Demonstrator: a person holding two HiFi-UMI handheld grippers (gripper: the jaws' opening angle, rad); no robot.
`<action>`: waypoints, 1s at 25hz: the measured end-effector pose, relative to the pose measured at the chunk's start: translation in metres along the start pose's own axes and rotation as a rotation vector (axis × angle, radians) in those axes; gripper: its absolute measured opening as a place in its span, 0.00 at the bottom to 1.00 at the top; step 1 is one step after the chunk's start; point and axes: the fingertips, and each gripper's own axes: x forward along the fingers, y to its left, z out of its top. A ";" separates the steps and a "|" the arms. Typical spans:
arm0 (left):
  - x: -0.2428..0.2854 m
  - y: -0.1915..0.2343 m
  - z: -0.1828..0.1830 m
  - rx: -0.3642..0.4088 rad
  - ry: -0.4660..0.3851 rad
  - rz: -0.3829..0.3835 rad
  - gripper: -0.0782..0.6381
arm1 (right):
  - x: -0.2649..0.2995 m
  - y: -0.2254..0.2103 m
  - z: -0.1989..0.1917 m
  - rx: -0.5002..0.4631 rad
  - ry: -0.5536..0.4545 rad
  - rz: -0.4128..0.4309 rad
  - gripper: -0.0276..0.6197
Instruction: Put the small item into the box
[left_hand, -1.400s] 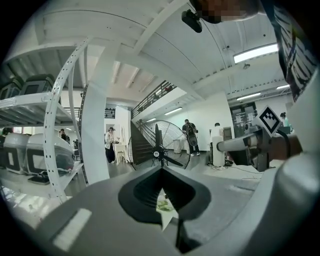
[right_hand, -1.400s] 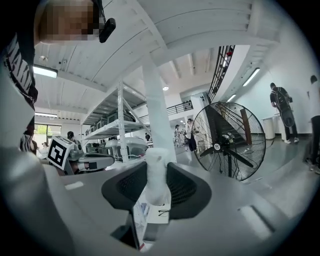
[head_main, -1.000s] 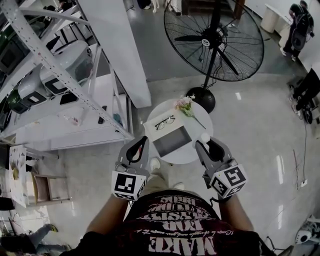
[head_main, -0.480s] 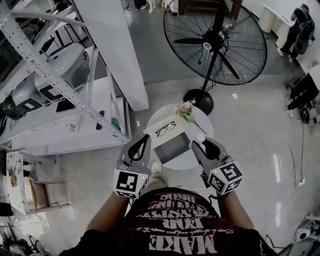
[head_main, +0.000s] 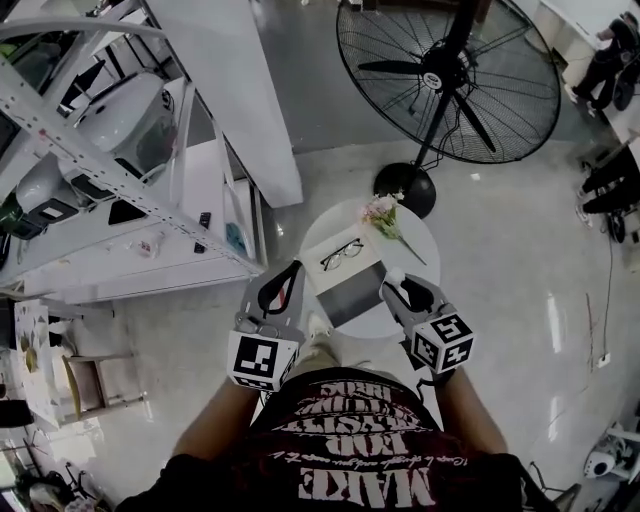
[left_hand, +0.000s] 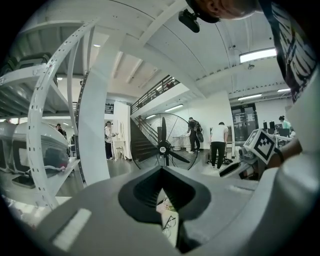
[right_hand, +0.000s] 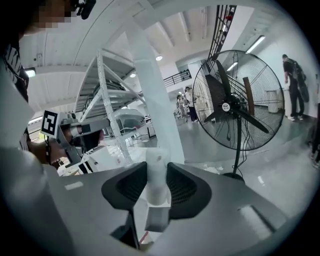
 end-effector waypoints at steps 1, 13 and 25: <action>0.004 0.003 -0.001 0.000 0.003 -0.002 0.11 | 0.006 -0.004 -0.004 0.003 0.013 -0.003 0.28; 0.033 0.033 -0.006 0.000 0.047 -0.020 0.11 | 0.077 -0.034 -0.091 0.070 0.220 -0.032 0.28; 0.054 0.059 -0.022 -0.007 0.092 -0.049 0.11 | 0.127 -0.056 -0.167 0.084 0.410 -0.055 0.28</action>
